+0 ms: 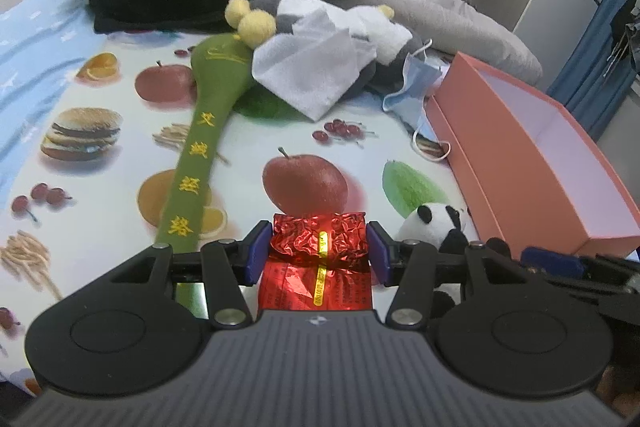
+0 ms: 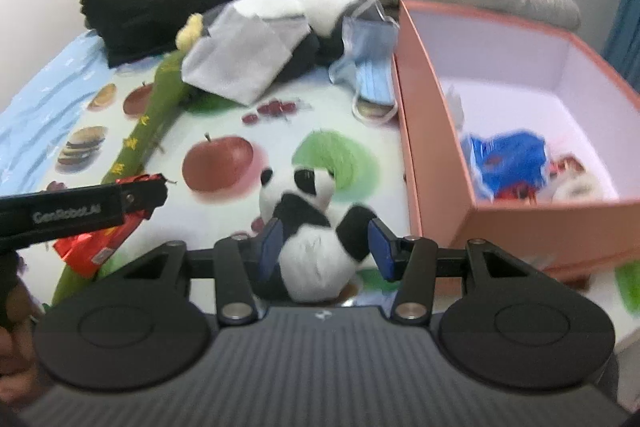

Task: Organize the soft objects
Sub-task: 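Lift the red packet with left gripper while right gripper lifts the panda plush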

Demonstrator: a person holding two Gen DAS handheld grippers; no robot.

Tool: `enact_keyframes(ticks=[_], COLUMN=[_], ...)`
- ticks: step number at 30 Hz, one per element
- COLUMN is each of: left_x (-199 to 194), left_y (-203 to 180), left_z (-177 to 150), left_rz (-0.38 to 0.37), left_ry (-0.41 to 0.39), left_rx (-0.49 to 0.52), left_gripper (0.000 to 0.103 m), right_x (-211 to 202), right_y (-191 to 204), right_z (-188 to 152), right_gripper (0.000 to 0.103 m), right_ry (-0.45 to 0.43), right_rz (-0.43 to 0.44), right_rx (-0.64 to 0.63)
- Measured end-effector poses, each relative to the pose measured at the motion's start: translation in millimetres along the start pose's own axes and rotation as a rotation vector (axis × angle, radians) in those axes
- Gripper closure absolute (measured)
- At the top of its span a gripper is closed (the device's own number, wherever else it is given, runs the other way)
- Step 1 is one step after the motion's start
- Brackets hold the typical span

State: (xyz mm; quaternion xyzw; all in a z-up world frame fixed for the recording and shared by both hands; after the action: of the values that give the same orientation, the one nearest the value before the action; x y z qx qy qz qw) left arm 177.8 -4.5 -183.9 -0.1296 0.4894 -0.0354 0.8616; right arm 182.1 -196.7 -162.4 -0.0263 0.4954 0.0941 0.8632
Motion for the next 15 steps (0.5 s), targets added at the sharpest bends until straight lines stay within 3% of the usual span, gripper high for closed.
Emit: enact_keyframes(ticks=[4,10,15], left_x=[-10,-18,-22], left_y=[1,1,-1], left_z=[-1,-4,-5], left_rz=[0.005,0.006,0.010], left_ry=[-0.006,-0.009,-0.014], left_rx=[-0.001,-0.002,0.002], left_gripper=[0.046,0.046,0.046], right_x=[5,26,48], right_y=[2,11,15], right_z=[14,22,13], right_gripper=[0.054,0.057,0.060], right_ry=[-0.011,0.061,0.125], right_rz=[0.006,0.082,-0.006], right_rx=[-0.069,-0.116,-0.147])
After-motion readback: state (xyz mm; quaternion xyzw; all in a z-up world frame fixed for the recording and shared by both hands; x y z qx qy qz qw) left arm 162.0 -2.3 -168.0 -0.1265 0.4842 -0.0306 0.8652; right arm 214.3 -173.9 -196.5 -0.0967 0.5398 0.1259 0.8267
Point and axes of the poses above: each gripper's, at about its wrist camera, not at the fingertips, and x roughly the way its jaws point, y to its left, z to its top, the point moved 4 cm from there along x, roughly the way its jaws point, and after that the axes turned 13 degrees about y, right-handed, at the moved point
